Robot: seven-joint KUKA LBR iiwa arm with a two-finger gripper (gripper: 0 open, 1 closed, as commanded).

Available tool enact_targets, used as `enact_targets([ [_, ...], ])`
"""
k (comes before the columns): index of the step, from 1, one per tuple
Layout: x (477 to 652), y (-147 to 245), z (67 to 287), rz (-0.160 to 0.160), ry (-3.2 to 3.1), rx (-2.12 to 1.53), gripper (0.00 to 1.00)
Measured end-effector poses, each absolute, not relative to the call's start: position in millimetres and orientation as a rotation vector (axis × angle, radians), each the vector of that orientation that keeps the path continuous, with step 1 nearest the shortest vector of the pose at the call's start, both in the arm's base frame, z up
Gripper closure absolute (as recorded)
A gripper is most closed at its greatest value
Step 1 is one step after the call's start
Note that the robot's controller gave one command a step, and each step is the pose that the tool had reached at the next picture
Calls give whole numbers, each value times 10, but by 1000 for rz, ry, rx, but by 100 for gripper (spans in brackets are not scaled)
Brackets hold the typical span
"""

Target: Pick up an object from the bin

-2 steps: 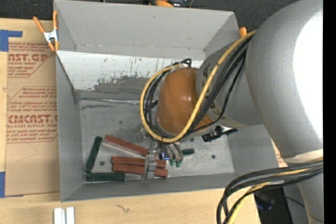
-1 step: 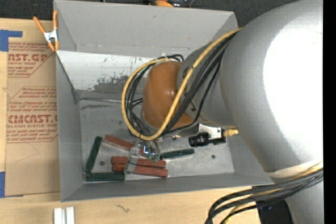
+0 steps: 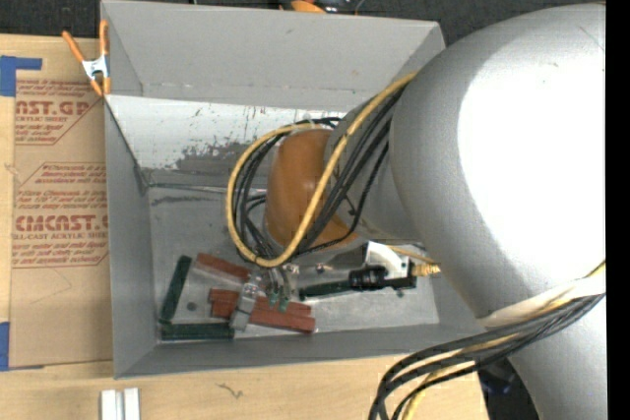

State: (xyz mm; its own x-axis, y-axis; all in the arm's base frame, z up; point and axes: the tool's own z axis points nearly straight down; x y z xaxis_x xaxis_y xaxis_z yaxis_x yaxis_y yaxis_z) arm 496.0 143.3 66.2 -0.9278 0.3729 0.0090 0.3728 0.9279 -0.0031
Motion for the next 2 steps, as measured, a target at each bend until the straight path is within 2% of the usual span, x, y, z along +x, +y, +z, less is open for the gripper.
enact_targets([
  [1, 4955, 1444, 639, 3, -3079, -591, 0],
  [2, 4974, 1448, 676, 0, -3082, -591, 100],
])
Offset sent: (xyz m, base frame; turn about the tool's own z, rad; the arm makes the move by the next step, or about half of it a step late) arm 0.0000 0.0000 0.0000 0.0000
